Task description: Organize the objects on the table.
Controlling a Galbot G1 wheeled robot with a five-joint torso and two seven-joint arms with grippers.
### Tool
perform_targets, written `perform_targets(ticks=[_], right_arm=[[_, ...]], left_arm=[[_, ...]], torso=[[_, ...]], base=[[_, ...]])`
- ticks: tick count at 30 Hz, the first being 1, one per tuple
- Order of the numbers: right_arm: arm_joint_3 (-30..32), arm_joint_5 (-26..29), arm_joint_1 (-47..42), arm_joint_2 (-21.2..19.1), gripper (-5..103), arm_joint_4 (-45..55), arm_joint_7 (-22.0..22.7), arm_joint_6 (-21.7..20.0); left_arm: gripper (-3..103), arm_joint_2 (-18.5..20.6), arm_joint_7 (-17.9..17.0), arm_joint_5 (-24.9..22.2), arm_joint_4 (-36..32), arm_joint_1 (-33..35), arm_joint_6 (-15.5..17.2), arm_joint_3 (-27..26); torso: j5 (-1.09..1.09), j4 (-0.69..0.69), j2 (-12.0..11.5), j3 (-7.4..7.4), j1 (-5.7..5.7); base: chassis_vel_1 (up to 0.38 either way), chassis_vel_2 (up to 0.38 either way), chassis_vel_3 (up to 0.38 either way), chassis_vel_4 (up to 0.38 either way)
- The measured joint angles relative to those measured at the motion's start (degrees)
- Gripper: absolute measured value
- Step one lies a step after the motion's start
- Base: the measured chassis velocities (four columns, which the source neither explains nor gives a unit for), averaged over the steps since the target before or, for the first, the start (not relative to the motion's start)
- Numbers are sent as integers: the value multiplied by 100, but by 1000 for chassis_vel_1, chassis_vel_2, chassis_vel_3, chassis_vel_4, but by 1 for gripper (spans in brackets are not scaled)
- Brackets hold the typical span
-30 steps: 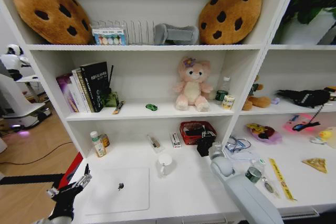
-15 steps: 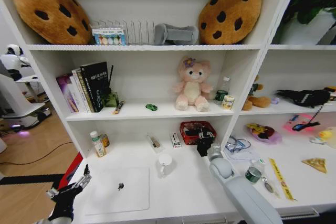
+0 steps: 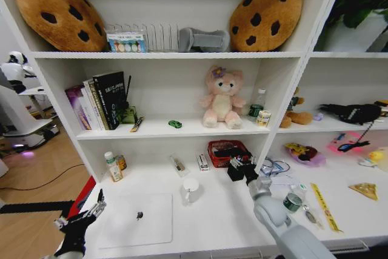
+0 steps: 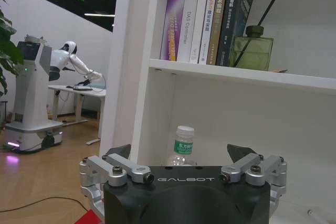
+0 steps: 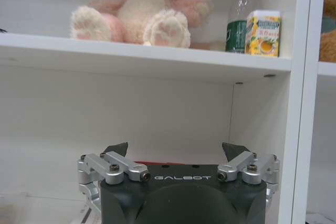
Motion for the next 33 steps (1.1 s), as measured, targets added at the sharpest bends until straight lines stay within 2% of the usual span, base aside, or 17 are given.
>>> perform_targets(ticks=[2, 6, 7, 11, 12, 14, 19, 26, 33], right_arm=[[243, -240, -560, 132, 99, 466, -27, 11], [534, -573, -1460, 437, 100, 1047, -21, 2], [534, -573, -1460, 437, 100, 1047, -21, 2], [867, -849, -2196, 904, 100, 1397, -30, 142], [867, -849, -2196, 904, 100, 1397, -30, 142], [1188, -764, -2563, 1181, 100, 1572, -89, 256], [1701, -478, -3048, 1366, 100, 1738, -212, 488], [2018, -343, -3395, 1619, 100, 1820, -266, 654], [2131, -262, -3457, 1629, 100, 1837, -263, 692]], left_arm=[[100, 21, 0, -18, -3, -30, -15, -5], [100, 27, 1, -66, -3, -70, -44, -8], [100, 27, 1, -66, -3, -70, -44, -8], [100, 54, 26, -175, -3, -102, -72, -52], [100, 54, 26, -175, -3, -102, -72, -52], [100, 141, 64, -311, 8, -102, -90, -122], [100, 294, 110, -473, 53, -49, -146, -187], [100, 335, 134, -544, 93, -39, -168, -209], [100, 297, 134, -536, 107, -72, -156, -185]], torso=[[0, 3, 0, 0, 0], [0, 1, 0, 0, 0], [0, 1, 0, 0, 0], [0, 2, 0, 0, 0], [0, 2, 0, 0, 0], [-1, 2, 0, 0, 0], [-1, 2, 0, 1, 0], [0, 2, -1, 1, 1], [0, 2, -1, 1, 1]], base=[[0, 0, 0, 0], [0, 0, 0, 0], [0, 0, 0, 0], [0, 0, 0, 0], [0, 0, 0, 0], [0, 0, 0, 0], [0, 0, 0, 0], [0, 0, 0, 0], [0, 0, 0, 0]])
